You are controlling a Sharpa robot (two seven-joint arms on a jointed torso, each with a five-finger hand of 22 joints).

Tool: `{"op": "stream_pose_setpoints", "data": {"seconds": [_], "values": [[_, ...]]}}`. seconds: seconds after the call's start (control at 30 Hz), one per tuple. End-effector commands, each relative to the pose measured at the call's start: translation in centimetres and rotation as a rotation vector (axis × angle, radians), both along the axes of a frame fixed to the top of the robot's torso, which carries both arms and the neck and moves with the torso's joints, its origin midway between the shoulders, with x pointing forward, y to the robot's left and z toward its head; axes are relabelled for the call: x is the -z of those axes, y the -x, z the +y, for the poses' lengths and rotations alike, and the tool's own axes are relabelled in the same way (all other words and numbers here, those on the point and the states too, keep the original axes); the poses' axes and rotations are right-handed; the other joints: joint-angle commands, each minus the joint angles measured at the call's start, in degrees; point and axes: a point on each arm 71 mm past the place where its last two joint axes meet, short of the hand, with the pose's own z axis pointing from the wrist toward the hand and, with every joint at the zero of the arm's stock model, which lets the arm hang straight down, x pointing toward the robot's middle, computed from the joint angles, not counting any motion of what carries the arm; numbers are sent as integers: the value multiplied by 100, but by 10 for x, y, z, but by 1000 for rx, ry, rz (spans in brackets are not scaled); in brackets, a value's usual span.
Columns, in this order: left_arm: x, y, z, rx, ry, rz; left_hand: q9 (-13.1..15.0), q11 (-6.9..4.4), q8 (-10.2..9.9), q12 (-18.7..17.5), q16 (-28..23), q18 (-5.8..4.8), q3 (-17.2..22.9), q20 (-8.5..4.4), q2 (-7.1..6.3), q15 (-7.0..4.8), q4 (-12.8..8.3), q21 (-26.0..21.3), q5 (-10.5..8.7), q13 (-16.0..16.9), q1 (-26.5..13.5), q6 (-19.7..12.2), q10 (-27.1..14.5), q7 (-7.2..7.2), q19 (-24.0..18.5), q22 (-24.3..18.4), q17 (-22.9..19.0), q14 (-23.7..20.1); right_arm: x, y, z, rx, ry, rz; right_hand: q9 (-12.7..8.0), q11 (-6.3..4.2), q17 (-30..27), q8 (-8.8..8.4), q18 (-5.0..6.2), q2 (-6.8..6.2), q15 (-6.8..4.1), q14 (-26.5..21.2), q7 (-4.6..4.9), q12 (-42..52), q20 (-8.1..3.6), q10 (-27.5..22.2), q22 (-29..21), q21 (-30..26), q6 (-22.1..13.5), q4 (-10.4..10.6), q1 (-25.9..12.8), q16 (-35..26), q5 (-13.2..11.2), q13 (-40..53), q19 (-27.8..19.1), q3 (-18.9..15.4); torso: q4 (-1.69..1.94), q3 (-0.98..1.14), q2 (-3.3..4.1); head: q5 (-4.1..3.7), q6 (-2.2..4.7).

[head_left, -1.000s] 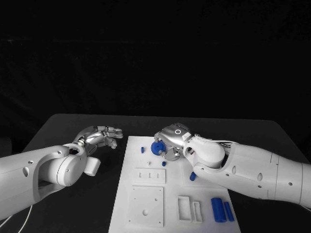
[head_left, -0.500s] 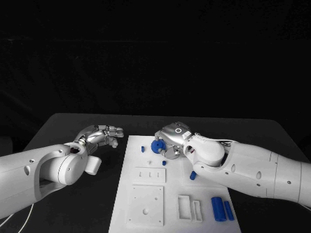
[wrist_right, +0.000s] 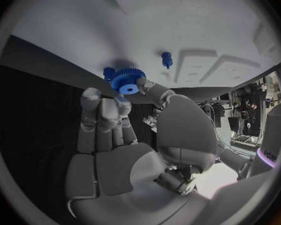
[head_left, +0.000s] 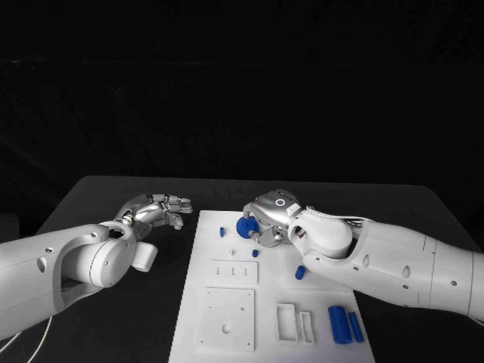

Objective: Assemble the parts on the task board

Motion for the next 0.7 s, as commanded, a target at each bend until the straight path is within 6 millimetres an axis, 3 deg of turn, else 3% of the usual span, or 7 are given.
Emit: {"op": "stream_pose_setpoints", "data": {"seconds": [0.03, 0.7], "values": [[-2, 0, -1, 3, 0, -10, -3, 35, -11, -35, 21, 155, 21, -29, 14, 8, -9, -18, 39, -1, -42, -29, 9, 15, 5, -8, -7, -30, 7, 0, -3, 11, 32, 30, 11, 33, 9, 45, 174, 2, 31, -2, 195, -9, -5, -12, 86, -11, 251, -30, -54, -25, -17, 2, -6, 7, -1, 1, 2, -6, -1], [-2, 0, 0, 1, -2, -10, -3, 36, -10, -38, 24, 156, 23, -28, 13, 8, -9, -17, 40, -1, -41, -30, 9, 16, 5, -9, -11, -30, 9, 3, 0, -3, 34, 57, 19, 21, 14, 66, 174, 2, 19, 2, 182, -5, 1, -8, 86, -12, 285, -34, -88, -30, -68, 2, -1, -1, 4, -2, 3, -27, -24]]}}
